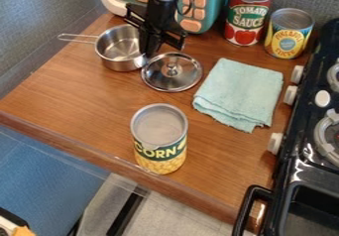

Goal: Put the silver pot on the top left side of the table.

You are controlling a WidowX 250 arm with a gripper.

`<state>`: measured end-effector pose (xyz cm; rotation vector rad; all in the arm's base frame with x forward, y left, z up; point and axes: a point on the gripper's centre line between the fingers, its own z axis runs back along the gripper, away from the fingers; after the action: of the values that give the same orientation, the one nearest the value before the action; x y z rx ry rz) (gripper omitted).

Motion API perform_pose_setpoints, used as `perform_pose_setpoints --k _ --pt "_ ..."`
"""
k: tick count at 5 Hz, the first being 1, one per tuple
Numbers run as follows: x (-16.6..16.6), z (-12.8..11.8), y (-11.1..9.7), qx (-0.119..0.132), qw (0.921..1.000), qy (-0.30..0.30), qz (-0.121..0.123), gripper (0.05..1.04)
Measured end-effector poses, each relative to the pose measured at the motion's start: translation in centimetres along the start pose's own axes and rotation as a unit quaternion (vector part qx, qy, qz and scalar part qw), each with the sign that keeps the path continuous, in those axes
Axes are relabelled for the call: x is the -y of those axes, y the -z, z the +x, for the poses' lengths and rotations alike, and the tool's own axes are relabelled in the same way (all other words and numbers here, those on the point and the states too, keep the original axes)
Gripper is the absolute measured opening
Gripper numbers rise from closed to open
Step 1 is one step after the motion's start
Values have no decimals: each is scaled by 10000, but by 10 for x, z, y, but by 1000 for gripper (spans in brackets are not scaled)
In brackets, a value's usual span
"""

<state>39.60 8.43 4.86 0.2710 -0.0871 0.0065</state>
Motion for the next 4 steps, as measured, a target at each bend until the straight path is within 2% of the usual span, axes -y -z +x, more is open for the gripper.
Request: perform_pose_setpoints --k 3,4 --pt "-4 -2 6 -42 9998 -13 195 83" --pt "1 -7 12 -107 9998 125 89 243"
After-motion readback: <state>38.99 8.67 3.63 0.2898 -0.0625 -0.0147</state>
